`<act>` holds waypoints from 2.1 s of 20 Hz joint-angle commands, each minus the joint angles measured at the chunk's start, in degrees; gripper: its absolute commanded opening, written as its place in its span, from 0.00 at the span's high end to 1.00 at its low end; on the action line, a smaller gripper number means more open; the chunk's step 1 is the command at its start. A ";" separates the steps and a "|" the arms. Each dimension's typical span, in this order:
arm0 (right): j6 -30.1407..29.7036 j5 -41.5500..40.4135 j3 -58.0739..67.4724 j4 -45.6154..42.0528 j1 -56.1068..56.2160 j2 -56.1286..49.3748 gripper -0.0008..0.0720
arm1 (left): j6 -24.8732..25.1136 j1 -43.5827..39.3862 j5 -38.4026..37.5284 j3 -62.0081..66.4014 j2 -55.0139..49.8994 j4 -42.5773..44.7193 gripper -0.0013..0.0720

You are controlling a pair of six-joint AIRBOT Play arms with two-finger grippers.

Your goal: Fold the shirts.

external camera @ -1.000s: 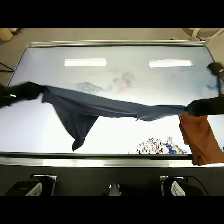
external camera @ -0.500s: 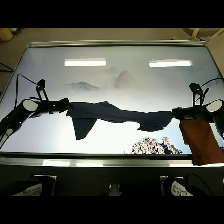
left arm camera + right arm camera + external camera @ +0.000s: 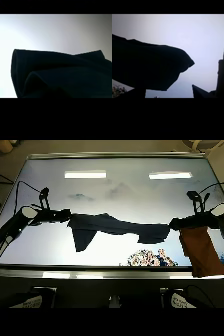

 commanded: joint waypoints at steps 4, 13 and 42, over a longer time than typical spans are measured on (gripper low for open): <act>-1.29 12.48 -3.48 2.08 0.11 -2.54 0.16 | 2.01 0.42 -4.28 0.87 -0.11 0.52 0.25; -2.16 10.49 -3.50 -2.34 0.11 -2.54 0.16 | 2.19 5.42 -22.47 -3.61 3.10 0.50 0.19; -7.08 9.66 -0.48 12.07 0.11 -15.08 0.97 | -3.19 -11.89 -4.46 -8.15 -0.09 -0.28 0.96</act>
